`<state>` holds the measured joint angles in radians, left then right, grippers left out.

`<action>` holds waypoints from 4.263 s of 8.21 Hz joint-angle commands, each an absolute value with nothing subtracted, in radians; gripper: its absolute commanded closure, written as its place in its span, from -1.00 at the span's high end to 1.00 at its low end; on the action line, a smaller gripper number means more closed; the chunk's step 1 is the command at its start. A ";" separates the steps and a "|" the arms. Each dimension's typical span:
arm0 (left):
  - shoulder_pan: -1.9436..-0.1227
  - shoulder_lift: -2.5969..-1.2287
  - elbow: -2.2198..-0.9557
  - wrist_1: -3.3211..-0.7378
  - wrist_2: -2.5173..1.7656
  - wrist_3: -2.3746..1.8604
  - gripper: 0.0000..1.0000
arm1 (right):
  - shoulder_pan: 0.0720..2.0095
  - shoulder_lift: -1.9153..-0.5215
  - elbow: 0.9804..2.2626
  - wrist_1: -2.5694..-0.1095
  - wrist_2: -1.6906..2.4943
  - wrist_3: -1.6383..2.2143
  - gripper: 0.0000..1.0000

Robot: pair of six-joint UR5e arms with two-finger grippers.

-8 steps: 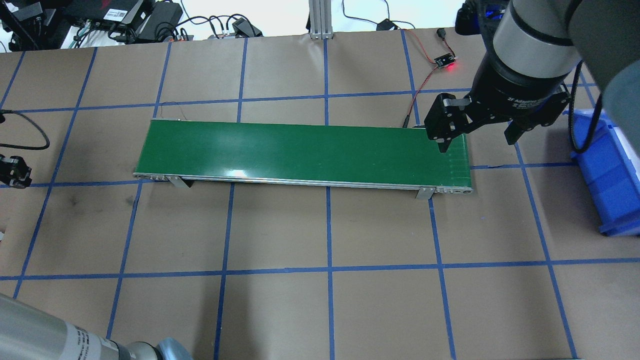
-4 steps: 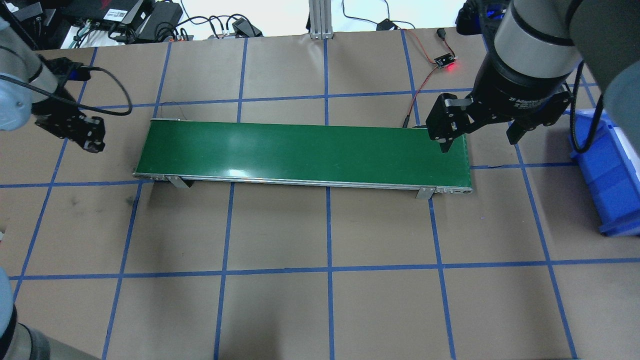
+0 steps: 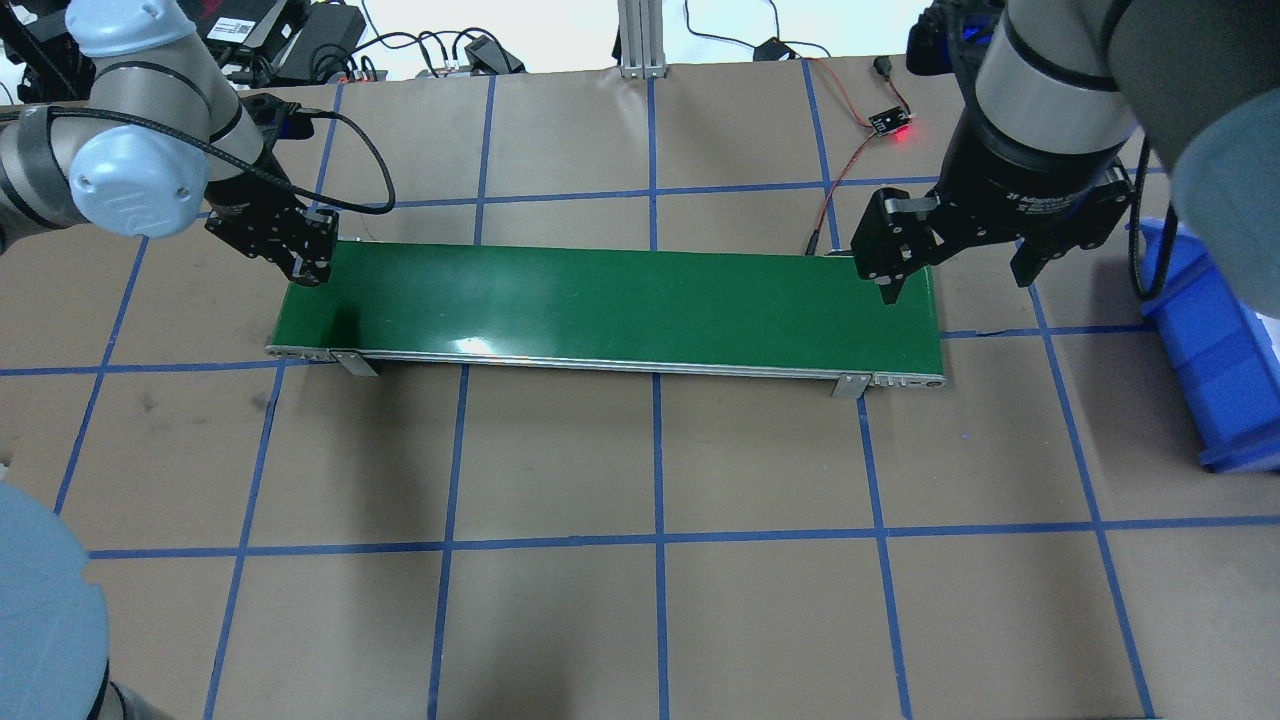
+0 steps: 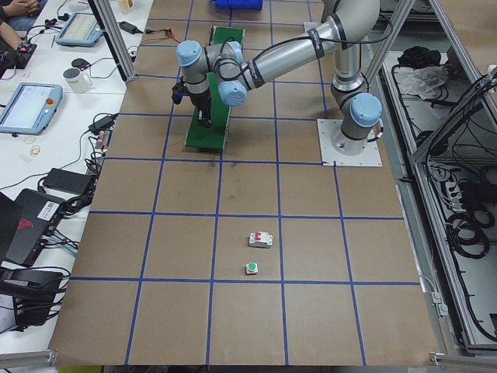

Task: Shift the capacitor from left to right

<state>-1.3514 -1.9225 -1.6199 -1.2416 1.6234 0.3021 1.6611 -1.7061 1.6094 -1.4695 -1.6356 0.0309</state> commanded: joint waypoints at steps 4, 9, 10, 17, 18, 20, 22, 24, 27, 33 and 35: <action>-1.384 -1.979 -1.608 -1.247 1.577 0.253 -1.00 | 1.655 -1.456 1.620 -1.632 -1.632 0.032 1.00; -1.385 -1.980 -1.618 -1.206 1.575 0.250 -0.61 | 1.651 -1.373 1.696 -1.869 -1.626 0.034 1.00; -1.385 -1.982 -1.618 -1.204 1.571 0.250 -0.47 | 1.649 -1.371 1.739 -1.938 -1.623 0.032 0.92; -1.485 -1.861 -1.608 -1.320 1.542 0.112 1.00 | 1.529 -1.264 1.822 -2.180 -1.437 -0.107 0.94; -1.505 -1.818 -1.603 -1.400 1.542 0.083 1.00 | 1.529 -1.261 1.824 -2.180 -1.439 -0.107 0.92; -1.526 -1.694 -1.557 -1.536 1.572 0.071 1.00 | 1.529 -1.255 1.824 -2.178 -1.437 -0.106 0.92; -1.557 -1.610 -1.476 -1.658 1.575 0.060 1.00 | 1.529 -1.246 1.825 -2.181 -1.369 -0.106 0.92; -1.565 -1.574 -1.464 -1.655 1.560 0.060 1.00 | 1.529 -1.235 1.825 -2.204 -1.368 -0.106 0.93; -1.563 -1.577 -1.467 -1.548 1.575 0.061 1.00 | 1.529 -1.236 1.827 -2.203 -1.370 -0.106 0.93; -1.565 -1.582 -1.476 -1.555 1.563 0.066 1.00 | 1.529 -1.238 1.836 -2.203 -1.365 -0.106 0.92; -1.563 -1.583 -1.476 -1.552 1.562 0.064 1.00 | 1.529 -1.239 1.836 -2.204 -1.367 -0.106 0.93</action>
<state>-1.5638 -1.5822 -1.4750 -1.5542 1.5627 0.0643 1.5294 -1.2380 1.8361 -2.2029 -1.3653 -0.1058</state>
